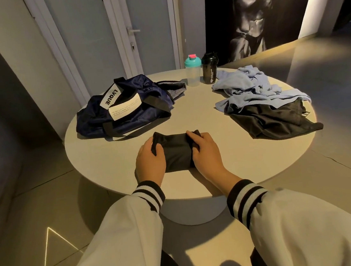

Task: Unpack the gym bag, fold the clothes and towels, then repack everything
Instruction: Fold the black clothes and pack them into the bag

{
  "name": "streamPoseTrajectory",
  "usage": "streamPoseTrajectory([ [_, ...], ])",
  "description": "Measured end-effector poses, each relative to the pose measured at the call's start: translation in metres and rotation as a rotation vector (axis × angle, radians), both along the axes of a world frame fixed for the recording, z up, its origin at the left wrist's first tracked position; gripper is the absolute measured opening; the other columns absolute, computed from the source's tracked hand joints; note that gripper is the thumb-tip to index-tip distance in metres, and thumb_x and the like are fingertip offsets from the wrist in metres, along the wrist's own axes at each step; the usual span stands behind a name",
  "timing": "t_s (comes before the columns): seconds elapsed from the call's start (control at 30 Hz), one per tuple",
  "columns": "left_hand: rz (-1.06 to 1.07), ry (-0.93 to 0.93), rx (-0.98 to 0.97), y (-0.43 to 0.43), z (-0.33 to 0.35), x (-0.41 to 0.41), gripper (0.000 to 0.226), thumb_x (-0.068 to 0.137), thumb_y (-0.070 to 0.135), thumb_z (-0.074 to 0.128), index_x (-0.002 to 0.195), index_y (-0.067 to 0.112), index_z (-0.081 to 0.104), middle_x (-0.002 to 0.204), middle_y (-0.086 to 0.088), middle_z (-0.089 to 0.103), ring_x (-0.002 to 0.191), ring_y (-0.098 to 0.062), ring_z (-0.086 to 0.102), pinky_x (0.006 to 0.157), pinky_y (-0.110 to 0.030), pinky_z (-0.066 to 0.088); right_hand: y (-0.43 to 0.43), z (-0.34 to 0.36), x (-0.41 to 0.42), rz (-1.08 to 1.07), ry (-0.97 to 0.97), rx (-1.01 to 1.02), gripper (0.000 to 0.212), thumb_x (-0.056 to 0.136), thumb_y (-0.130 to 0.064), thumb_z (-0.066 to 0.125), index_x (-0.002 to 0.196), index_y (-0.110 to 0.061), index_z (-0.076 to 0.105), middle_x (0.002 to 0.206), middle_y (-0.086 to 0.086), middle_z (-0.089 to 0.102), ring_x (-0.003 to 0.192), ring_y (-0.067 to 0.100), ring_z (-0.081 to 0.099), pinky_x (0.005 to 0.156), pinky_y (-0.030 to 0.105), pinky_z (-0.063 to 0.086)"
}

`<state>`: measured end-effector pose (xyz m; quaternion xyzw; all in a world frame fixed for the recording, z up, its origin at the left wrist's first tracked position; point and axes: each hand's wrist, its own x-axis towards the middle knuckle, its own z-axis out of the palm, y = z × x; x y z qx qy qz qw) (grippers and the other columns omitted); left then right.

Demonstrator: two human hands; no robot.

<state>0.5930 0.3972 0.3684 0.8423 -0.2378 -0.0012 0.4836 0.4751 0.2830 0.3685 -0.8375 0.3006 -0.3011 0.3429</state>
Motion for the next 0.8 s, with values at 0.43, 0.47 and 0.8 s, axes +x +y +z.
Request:
streamPoseTrajectory([
  [0.43,-0.145,-0.270,0.374,-0.001,-0.011,-0.006,0.043,0.101,0.046,0.039,0.142,0.035,0.051,0.151,0.003,0.049,0.140,-0.024,0.040,0.122,-0.052,0.021,0.002,-0.006,-0.004,-0.182,0.203,-0.073,0.045,0.100,-0.044,0.041,0.143,-0.037,0.049,0.155,0.008,0.034,0.140,0.030,0.029,0.115,0.048,0.027],
  [0.47,-0.094,-0.251,0.406,-0.002,-0.009,-0.006,0.045,0.100,0.049,0.038,0.142,0.037,0.050,0.145,0.003,0.054,0.136,-0.024,0.044,0.122,-0.054,0.015,0.001,-0.006,-0.003,-0.176,0.242,-0.093,0.046,0.100,-0.044,0.038,0.144,-0.038,0.047,0.151,0.010,0.041,0.138,0.030,0.034,0.113,0.049,0.025],
  [0.8,-0.144,0.067,0.124,-0.007,0.012,0.009,0.044,0.100,0.033,0.051,0.144,0.032,0.053,0.140,-0.004,0.058,0.125,-0.028,0.056,0.107,-0.049,0.048,-0.010,0.012,0.017,0.027,-0.049,0.113,0.041,0.100,-0.016,0.046,0.138,-0.028,0.056,0.132,0.007,0.048,0.117,0.020,0.051,0.096,0.019,0.033],
])
